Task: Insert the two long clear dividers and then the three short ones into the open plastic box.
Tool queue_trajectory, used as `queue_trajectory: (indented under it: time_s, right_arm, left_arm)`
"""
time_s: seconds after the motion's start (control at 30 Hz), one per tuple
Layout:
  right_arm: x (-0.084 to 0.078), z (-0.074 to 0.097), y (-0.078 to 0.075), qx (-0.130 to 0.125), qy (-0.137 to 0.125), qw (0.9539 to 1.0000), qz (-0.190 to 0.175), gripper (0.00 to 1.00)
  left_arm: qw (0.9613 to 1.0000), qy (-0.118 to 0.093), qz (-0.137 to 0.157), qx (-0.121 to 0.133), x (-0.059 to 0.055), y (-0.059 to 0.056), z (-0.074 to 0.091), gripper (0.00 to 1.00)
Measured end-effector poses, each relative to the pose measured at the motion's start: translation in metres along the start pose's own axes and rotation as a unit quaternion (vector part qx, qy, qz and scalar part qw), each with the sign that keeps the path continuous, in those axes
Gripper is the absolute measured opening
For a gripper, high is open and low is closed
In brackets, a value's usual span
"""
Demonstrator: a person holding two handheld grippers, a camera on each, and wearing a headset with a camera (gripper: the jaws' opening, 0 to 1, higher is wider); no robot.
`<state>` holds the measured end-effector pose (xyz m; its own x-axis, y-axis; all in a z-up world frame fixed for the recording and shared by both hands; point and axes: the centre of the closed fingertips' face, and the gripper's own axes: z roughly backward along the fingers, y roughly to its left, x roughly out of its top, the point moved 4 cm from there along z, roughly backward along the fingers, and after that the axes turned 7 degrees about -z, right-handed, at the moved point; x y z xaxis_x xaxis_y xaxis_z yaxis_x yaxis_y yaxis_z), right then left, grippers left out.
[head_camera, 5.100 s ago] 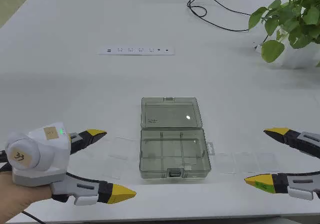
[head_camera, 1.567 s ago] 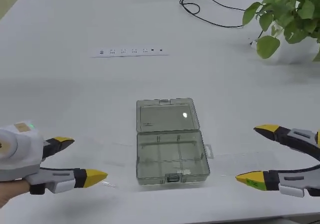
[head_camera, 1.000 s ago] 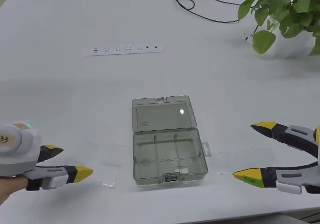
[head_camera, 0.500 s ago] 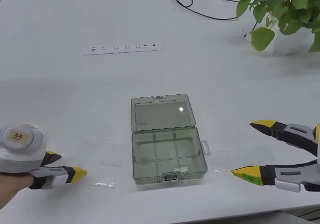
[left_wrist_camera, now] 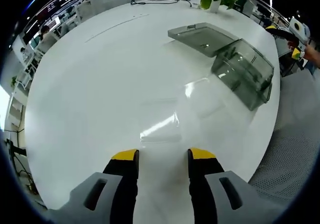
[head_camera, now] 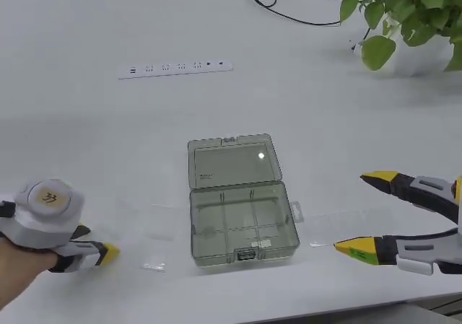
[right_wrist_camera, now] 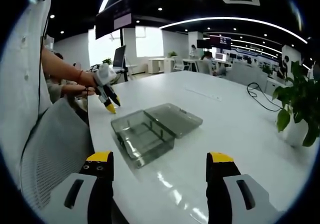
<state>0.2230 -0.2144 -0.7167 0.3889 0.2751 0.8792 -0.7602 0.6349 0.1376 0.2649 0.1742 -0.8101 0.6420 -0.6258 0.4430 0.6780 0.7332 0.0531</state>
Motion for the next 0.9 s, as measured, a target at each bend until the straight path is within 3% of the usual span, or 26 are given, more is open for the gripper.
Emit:
queue_trajectory:
  time_s: [0.57,0.9]
  right_arm:
    - [-0.0002,-0.0001,0.0036,0.001,0.001,1.0000,-0.001,0.76]
    - [-0.0005,0.0000,0.0047,0.002,0.002,1.0000,-0.001,0.75]
  left_arm:
    - [0.9993,0.038,0.003,-0.006,0.0011,0.0023,0.0005,0.32]
    - [0.9989,0.038,0.021,-0.017,0.0007,0.0038,0.0023,0.31]
